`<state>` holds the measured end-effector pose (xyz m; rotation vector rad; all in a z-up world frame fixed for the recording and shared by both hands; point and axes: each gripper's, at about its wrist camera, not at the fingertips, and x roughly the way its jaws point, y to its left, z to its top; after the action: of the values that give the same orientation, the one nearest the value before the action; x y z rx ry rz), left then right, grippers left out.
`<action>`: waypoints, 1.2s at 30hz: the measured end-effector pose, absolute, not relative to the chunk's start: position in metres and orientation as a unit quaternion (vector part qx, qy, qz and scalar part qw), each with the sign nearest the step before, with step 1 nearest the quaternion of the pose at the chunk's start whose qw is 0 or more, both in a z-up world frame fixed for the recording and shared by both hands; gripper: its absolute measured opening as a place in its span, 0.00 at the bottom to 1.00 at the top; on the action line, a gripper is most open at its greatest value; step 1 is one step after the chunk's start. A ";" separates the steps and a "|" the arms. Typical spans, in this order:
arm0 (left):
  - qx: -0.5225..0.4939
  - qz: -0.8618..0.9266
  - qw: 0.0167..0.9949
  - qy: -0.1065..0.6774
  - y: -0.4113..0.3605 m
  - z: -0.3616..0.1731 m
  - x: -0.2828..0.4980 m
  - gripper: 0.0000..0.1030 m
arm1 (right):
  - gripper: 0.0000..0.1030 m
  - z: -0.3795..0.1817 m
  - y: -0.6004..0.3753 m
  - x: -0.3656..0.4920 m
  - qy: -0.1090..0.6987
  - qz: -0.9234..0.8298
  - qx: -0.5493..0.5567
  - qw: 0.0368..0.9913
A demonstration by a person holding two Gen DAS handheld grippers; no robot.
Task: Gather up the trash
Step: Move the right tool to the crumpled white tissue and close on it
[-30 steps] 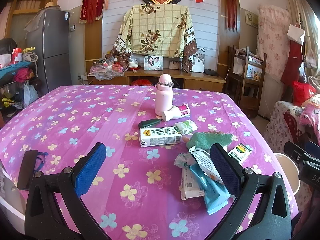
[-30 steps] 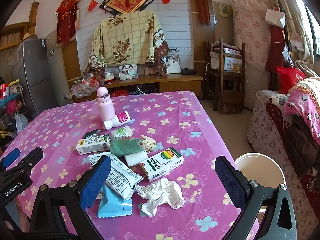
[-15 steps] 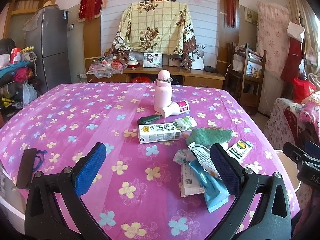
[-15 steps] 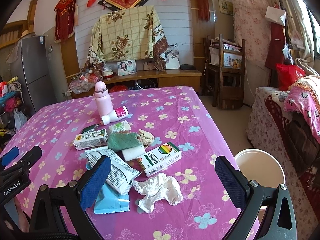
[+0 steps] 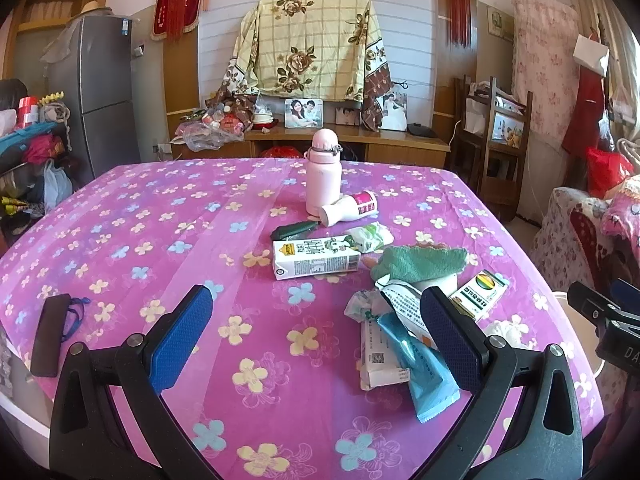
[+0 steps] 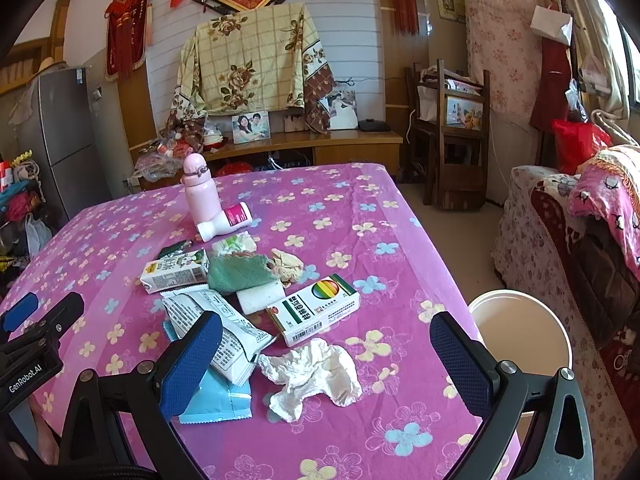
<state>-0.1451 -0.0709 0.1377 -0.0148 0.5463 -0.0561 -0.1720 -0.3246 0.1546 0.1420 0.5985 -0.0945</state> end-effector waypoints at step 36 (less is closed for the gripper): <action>-0.011 -0.107 0.900 0.423 -0.100 0.083 -0.044 1.00 | 0.74 0.040 -0.342 -0.095 0.458 0.065 0.158 0.872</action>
<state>-0.0438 -0.0996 0.0834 -0.0234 0.8745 -0.2208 -0.0949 -0.3424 0.0404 0.3309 0.9578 0.1363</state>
